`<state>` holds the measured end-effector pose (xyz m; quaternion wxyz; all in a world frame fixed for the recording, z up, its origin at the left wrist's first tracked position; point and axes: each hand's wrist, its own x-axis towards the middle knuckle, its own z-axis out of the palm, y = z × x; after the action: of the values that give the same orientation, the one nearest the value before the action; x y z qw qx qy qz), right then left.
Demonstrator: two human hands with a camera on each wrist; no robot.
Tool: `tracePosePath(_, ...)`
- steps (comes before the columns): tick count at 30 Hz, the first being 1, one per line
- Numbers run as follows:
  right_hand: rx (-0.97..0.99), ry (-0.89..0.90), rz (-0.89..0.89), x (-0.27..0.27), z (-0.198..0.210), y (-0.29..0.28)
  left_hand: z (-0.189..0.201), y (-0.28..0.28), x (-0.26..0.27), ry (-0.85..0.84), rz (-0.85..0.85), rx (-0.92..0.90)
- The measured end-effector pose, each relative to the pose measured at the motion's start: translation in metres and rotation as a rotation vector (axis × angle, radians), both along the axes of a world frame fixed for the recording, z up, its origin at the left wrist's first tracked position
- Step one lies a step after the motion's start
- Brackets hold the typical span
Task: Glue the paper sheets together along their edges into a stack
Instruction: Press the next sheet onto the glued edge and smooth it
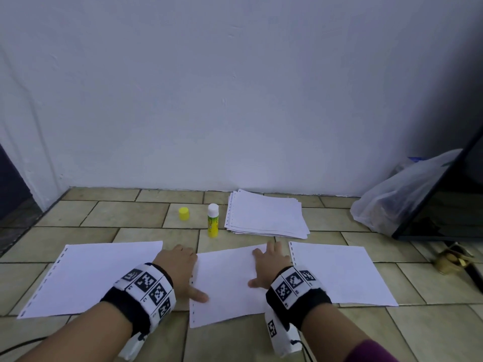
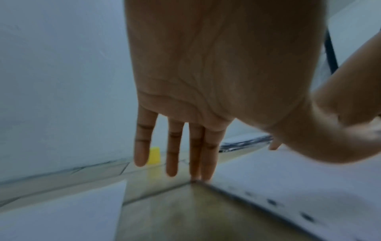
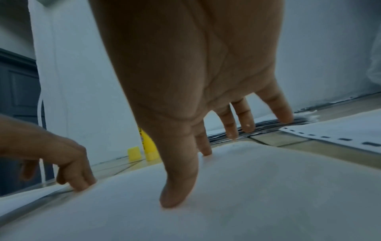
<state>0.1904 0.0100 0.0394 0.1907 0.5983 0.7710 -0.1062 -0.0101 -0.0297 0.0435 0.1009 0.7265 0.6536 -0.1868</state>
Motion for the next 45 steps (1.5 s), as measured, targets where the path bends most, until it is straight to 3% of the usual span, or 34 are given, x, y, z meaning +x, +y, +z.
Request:
tracePosePath(4, 0.012, -0.086, 0.044, -0.016, 0.0, -0.006, 0.008, -0.006, 0.026, 0.168, -0.047, 0.034)
tracePosePath(9, 0.003, 0.109, 0.061, -0.04, -0.007, -0.019, -0.005, -0.02, 0.045, -0.149, -0.145, 0.109)
tracePosePath(15, 0.059, 0.206, 0.209, -0.054, -0.017, -0.029, -0.008, -0.017, 0.039, -0.086, -0.123, 0.111)
tracePosePath(18, -0.021, 0.246, 0.257, -0.061, -0.022, -0.03, -0.021, -0.017, 0.03, -0.153, -0.036, -0.028)
tracePosePath(23, -0.124, 0.208, 0.261, -0.052, -0.022, -0.022, -0.028, -0.018, 0.019, -0.165, -0.015, -0.111)
tracePosePath(26, -0.125, 0.208, 0.162, -0.035, -0.021, -0.017, -0.028, -0.019, 0.018, -0.156, -0.022, -0.115)
tracePosePath(30, -0.115, 0.193, 0.065, -0.017, -0.021, -0.01, -0.027, -0.019, 0.019, -0.158, -0.025, -0.11)
tracePosePath(39, 0.053, 0.075, 0.171, -0.043, -0.013, -0.022, -0.005, -0.018, 0.018, -0.136, 0.001, 0.114)
tracePosePath(45, -0.028, 0.177, 0.211, -0.073, -0.016, -0.034, -0.014, -0.021, 0.012, -0.201, -0.029, 0.128)
